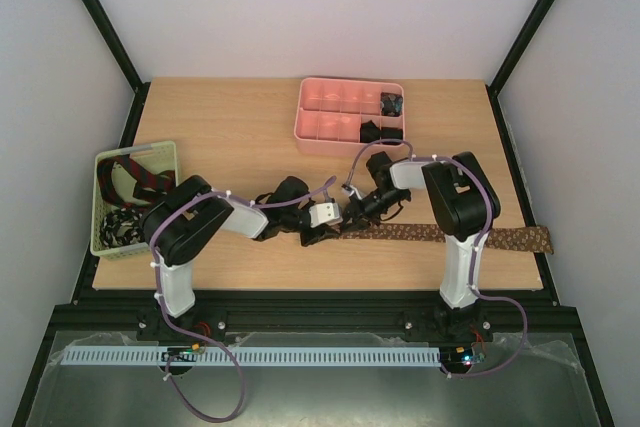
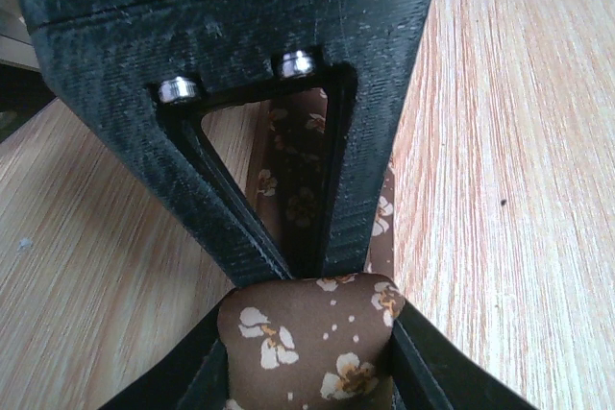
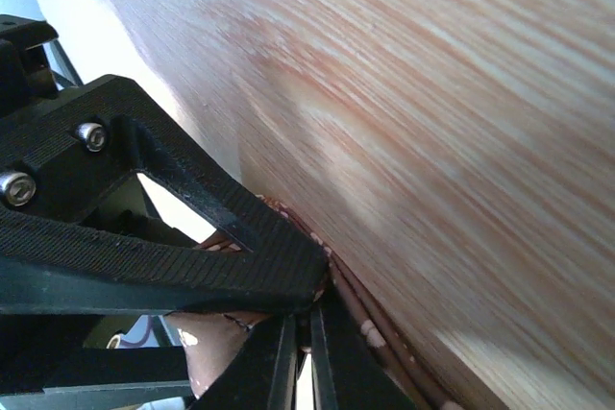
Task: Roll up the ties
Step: Roll the tie at the center of the board.
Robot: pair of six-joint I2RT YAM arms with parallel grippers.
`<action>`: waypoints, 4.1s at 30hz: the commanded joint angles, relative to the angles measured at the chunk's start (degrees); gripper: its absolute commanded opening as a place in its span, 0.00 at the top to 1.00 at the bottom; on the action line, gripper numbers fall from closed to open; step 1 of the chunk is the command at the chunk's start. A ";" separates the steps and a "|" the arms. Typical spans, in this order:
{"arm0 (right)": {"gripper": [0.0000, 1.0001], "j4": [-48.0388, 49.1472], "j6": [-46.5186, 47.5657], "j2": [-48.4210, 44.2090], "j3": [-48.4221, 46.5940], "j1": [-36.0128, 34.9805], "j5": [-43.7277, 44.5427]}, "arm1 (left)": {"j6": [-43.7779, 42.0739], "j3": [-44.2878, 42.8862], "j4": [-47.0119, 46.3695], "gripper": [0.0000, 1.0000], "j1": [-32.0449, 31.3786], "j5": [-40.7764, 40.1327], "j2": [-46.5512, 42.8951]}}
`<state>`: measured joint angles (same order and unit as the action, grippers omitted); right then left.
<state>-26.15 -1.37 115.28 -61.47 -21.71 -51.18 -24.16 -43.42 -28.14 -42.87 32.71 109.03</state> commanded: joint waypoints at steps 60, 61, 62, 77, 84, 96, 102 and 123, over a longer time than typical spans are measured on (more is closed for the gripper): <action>0.99 -7.70 2.94 1.45 0.27 3.52 -3.85 | -4.84 -1.03 3.30 0.27 -1.06 -0.71 6.96; 0.99 -7.74 2.79 1.05 0.22 3.52 -3.99 | -5.39 -1.01 4.07 0.31 -1.02 -0.83 7.24; 0.99 -7.89 2.77 0.69 0.17 3.52 -4.14 | -5.97 -1.08 4.71 0.38 -1.06 -1.32 7.51; 0.94 -10.06 3.46 -2.35 -0.89 3.24 -1.51 | -7.39 0.31 8.02 0.68 -0.95 -2.07 6.87; 0.99 -9.22 5.62 -1.72 0.41 3.26 5.98 | -4.69 3.17 3.77 0.38 1.33 1.96 4.67; 0.99 -3.53 4.89 1.29 3.78 3.22 11.88 | 4.72 6.95 -13.75 0.28 2.63 8.12 7.53; 0.99 -1.73 3.24 2.09 3.51 3.26 10.73 | 7.00 5.98 -18.18 0.46 1.82 8.28 8.78; 0.59 -20.27 4.33 -4.86 -6.75 1.11 3.28 | -1.21 3.12 4.49 0.75 -0.69 -7.71 2.12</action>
<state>-41.65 3.84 109.97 -67.99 -18.63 -45.01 -24.23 -41.15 -33.41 -43.29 30.81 109.54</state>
